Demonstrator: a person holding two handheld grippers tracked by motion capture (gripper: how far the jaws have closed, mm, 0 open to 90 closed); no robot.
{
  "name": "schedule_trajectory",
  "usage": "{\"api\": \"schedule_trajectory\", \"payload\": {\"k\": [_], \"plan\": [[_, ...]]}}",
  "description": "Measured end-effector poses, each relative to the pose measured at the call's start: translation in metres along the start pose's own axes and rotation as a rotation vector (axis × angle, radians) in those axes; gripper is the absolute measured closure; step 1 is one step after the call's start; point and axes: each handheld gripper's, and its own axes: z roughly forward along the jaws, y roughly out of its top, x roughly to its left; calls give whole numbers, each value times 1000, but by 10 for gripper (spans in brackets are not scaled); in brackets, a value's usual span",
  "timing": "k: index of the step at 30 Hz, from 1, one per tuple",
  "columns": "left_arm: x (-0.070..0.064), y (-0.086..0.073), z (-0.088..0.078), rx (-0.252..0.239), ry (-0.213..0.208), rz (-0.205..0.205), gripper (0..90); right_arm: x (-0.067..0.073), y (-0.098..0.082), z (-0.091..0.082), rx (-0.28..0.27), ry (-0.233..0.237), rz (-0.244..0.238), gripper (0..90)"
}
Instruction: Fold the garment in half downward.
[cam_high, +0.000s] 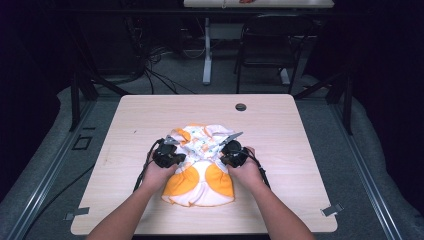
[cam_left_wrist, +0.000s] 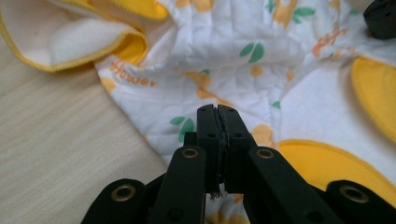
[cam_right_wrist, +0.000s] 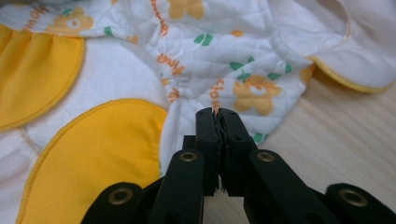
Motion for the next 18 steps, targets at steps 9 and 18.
{"api": "schedule_trajectory", "payload": {"k": [9, 18], "plan": [[-4, -10, -7, 2, -35, 28, 897, 3, -12, 0, 36, 40, -18, 872], [-17, -31, -23, -3, -94, 44, 897, 18, -27, -11, 46, 67, -60, 871]]}}
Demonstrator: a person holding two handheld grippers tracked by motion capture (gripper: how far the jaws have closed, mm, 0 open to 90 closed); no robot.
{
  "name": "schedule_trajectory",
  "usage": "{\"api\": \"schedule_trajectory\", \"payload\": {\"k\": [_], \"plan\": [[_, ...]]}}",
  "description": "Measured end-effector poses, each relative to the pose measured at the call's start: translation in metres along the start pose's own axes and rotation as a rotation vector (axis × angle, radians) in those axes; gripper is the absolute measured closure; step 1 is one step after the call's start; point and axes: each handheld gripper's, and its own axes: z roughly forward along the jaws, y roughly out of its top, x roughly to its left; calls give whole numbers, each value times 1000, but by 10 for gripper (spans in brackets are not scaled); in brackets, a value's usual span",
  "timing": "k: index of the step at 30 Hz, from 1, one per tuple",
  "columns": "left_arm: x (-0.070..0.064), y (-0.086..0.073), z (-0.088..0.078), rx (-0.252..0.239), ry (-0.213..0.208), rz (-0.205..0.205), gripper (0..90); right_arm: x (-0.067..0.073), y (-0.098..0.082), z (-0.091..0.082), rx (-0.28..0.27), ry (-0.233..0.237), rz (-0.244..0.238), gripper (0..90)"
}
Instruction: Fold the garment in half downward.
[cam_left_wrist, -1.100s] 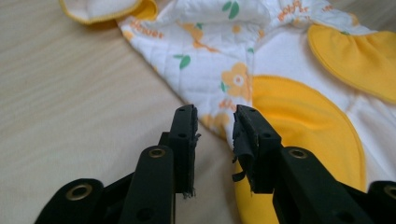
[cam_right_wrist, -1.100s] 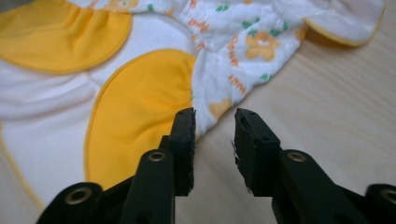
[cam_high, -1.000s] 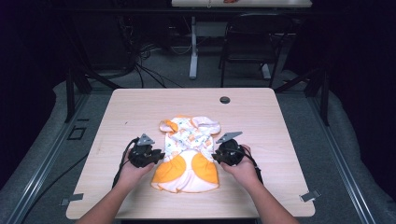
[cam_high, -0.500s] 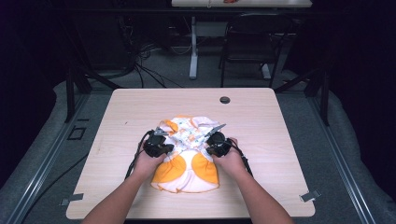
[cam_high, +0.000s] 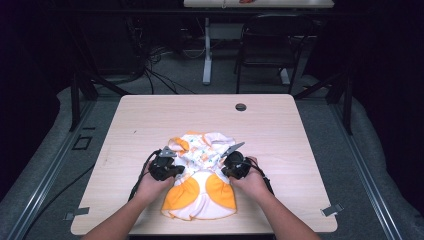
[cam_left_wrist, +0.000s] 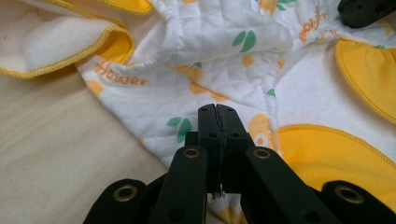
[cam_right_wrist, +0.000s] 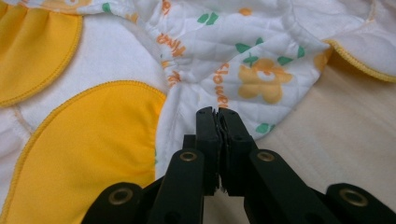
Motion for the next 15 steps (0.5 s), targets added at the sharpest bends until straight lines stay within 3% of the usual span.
{"api": "schedule_trajectory", "payload": {"k": [4, 15], "plan": [[-3, -7, -4, -4, -15, -9, 898, 12, -8, -5, 2, 21, -34, 871], [-17, -19, -15, 13, -55, -2, 899, 22, -21, -13, 2, 58, -45, 872]]}}
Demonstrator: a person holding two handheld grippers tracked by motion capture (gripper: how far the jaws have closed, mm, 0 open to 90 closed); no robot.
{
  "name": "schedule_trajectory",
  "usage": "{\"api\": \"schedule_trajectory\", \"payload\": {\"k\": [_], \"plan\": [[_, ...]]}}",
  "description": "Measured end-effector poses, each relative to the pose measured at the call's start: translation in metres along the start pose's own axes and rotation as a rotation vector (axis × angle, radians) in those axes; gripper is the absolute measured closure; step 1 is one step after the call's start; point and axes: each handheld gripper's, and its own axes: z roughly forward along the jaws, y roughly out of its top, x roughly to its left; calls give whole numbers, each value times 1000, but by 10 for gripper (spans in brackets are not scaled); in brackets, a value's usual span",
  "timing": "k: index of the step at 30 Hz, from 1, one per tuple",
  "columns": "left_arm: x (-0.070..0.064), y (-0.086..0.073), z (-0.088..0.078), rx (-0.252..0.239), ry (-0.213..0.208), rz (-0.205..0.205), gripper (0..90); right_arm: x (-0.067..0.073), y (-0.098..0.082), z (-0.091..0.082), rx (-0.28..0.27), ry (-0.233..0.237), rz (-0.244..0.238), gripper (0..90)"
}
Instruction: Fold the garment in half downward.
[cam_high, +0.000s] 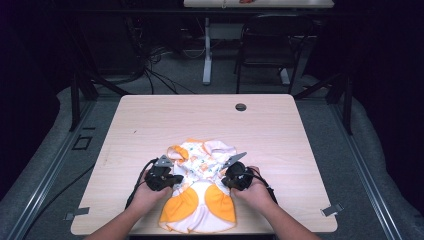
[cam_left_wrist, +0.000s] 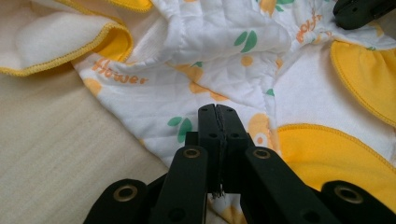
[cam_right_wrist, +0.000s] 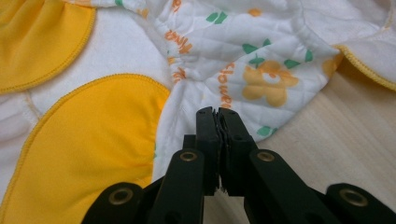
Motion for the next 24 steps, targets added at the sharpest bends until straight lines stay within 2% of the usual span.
{"api": "schedule_trajectory", "payload": {"k": [5, 8, 11, 13, 15, 19, 24], "plan": [[-3, 1, 0, 18, -6, 6, 898, 3, -1, -2, 18, 16, 3, 858], [0, 8, -2, 24, 1, 19, 887, 0, 4, -5, 25, 22, 14, 841], [8, 25, -8, 10, 21, 27, 877, -9, 17, -14, 2, 9, 16, 842], [15, 40, -10, -17, 24, 13, 868, -17, 28, -18, -15, -5, 22, 840], [22, 56, -10, -25, 48, 29, 860, -27, 40, -19, -40, -22, 26, 840], [38, 81, -5, -42, 71, 1, 856, -45, 64, -14, -64, -55, 52, 839], [49, 96, 5, -54, 82, -22, 854, -61, 84, -2, -61, -89, 81, 833]]}}
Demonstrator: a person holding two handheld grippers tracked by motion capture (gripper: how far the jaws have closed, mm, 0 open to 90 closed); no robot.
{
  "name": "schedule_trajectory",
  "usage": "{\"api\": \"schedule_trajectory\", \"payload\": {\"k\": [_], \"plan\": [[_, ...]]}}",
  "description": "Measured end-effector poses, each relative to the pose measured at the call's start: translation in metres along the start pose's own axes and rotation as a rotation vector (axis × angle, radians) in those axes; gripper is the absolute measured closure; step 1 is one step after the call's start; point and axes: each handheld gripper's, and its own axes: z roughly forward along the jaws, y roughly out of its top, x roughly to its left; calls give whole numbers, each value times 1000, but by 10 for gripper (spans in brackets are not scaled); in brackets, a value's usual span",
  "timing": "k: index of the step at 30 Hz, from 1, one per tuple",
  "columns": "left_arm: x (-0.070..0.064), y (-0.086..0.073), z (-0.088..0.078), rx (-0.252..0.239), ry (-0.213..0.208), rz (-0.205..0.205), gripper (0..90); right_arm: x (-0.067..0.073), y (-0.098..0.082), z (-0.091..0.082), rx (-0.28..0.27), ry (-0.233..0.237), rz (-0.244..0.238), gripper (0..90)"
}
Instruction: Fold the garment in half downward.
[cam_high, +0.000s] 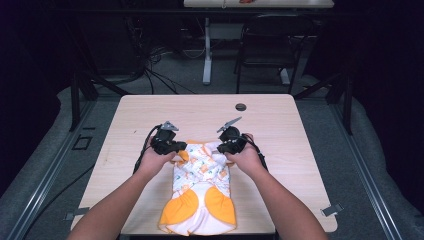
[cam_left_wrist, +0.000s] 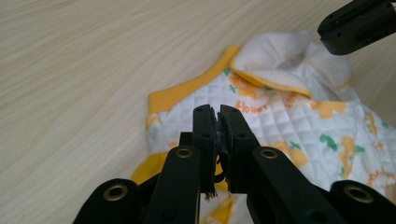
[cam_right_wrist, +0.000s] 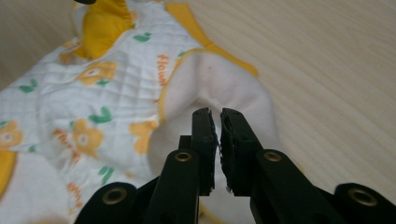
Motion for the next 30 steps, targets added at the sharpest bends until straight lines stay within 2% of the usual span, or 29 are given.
{"api": "schedule_trajectory", "payload": {"k": [2, 4, 5, 6, 10, 11, 15, 17, 20, 22, 23, 25, 27, 29, 30], "plan": [[3, 2, 4, 0, -3, -14, 854, -5, 4, 6, -8, 1, 33, 834], [6, 3, 8, 8, 4, -8, 855, -10, 8, 10, 17, -9, 26, 833], [7, 3, 10, 9, 7, -10, 854, -12, 9, 12, 4, -12, 43, 826], [9, 3, 12, 7, 10, -18, 850, -15, 10, 14, 10, -19, 43, 815], [16, -3, 21, 24, 38, -32, 819, -21, 11, 25, 4, -32, 92, 796], [18, -4, 23, 30, 44, -31, 812, -23, 11, 28, 16, -36, 85, 786], [22, -9, 31, 39, 58, -48, 734, -25, 7, 38, 34, -51, 99, 716], [22, -12, 34, 60, 76, -44, 675, -27, 5, 40, 37, -45, 121, 693], [23, -16, 36, 56, 84, -50, 632, -28, 3, 44, 32, -21, 136, 670], [25, -18, 37, 57, 78, -52, 607, -27, 2, 44, 45, -26, 126, 654], [24, -20, 38, 50, 94, -55, 591, -27, 2, 45, 45, -28, 129, 638], [26, -22, 39, 53, 90, -68, 575, -27, 1, 48, 83, -25, 117, 609], [26, -23, 39, 60, 89, -71, 560, -26, 0, 50, 72, -21, 138, 591], [26, -25, 39, 56, 89, -70, 559, -27, 0, 50, 96, -40, 108, 585], [26, -25, 39, 53, 89, -66, 559, -25, -1, 52, 74, -47, 116, 585]]}}
